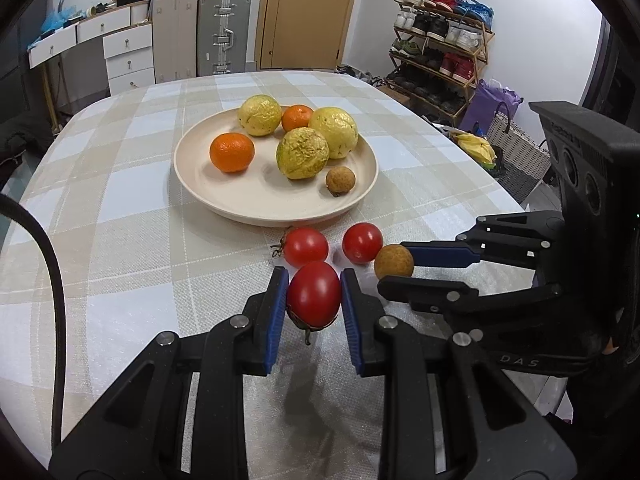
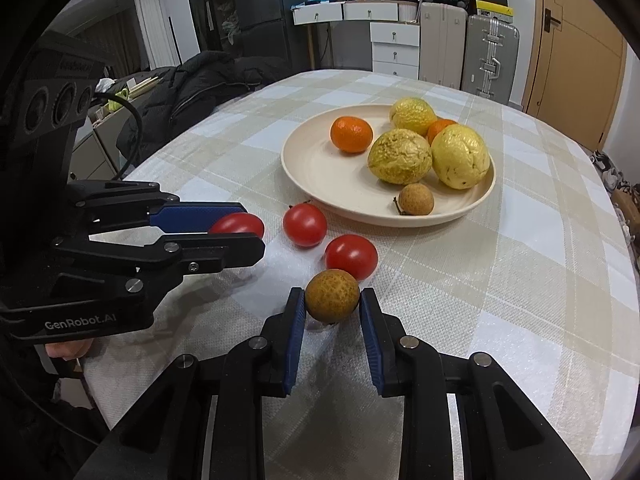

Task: Organize fruits
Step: 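Carry the tomato and kiwi over the cream plate with both tools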

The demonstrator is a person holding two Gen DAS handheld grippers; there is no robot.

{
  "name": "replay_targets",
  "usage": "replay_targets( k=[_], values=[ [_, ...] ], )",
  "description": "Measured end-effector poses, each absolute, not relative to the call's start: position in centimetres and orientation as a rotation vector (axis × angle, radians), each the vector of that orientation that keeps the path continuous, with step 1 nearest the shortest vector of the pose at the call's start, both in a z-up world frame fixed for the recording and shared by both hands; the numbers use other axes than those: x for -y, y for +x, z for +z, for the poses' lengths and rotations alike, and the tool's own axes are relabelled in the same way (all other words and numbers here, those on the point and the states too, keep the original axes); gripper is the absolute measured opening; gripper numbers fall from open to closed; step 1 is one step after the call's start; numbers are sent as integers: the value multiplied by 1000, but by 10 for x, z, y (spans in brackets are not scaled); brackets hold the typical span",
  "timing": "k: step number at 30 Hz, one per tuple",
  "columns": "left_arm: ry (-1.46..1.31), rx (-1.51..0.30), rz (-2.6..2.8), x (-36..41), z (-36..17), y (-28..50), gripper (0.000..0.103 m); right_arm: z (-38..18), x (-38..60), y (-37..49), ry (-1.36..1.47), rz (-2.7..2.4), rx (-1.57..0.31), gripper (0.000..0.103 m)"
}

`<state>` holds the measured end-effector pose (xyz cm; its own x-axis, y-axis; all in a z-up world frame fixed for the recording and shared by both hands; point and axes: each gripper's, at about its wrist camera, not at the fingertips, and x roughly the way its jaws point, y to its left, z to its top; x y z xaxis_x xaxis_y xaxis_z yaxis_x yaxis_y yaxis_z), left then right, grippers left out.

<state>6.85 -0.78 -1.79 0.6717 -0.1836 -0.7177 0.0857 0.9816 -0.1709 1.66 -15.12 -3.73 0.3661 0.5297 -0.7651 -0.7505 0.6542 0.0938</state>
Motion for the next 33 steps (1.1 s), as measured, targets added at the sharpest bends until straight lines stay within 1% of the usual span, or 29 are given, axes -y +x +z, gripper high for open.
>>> replay_targets(
  k=[10,33],
  values=[
    [-132,-782,-123,4,-9,65,24,-21,163,21,-216,826,-794,28],
    [-118,-715,-51,-4,3,73,24,-3,178,27,-124,806,-697,28]
  ],
)
